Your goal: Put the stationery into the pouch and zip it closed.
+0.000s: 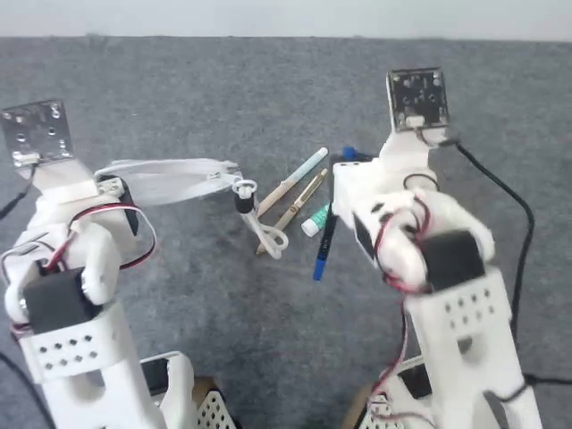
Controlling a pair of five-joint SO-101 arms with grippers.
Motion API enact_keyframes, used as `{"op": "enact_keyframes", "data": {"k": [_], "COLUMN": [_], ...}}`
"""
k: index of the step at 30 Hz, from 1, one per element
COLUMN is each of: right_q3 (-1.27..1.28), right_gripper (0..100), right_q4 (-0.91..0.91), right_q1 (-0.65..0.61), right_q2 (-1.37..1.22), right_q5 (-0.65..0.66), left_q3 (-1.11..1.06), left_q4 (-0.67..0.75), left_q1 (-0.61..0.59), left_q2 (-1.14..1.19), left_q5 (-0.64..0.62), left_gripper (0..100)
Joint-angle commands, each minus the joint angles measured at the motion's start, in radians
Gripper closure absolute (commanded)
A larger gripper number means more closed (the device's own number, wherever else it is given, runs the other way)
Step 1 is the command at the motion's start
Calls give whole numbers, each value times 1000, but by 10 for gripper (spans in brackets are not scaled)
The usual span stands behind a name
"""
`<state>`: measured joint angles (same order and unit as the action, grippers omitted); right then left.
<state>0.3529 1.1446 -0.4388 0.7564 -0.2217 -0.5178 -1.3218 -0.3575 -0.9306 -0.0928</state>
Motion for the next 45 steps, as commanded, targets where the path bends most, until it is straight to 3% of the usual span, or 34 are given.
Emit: {"op": "enact_keyframes", "data": {"k": [1,9,21,32,45], "right_q3": [-40,-35,-34,83,267], "right_gripper": [992,992,992,992,992], "right_q4": [-76,-288,-570,-897,-1079], "right_q1": [-48,-150,-248,-259,-308], "right_q2": [113,213,213,58,56], "right_q5": [-6,83,87,87,87], "left_q3": [85,77,-50,-64,-64], "left_q4": [-17,-35,32,32,32], "left_q1": [-3,2,46,44,46], "left_q2": [-9,-9,-9,-9,-11], "left_q5": [15,15,9,9,9], "left_gripper": [989,989,989,989,989]}}
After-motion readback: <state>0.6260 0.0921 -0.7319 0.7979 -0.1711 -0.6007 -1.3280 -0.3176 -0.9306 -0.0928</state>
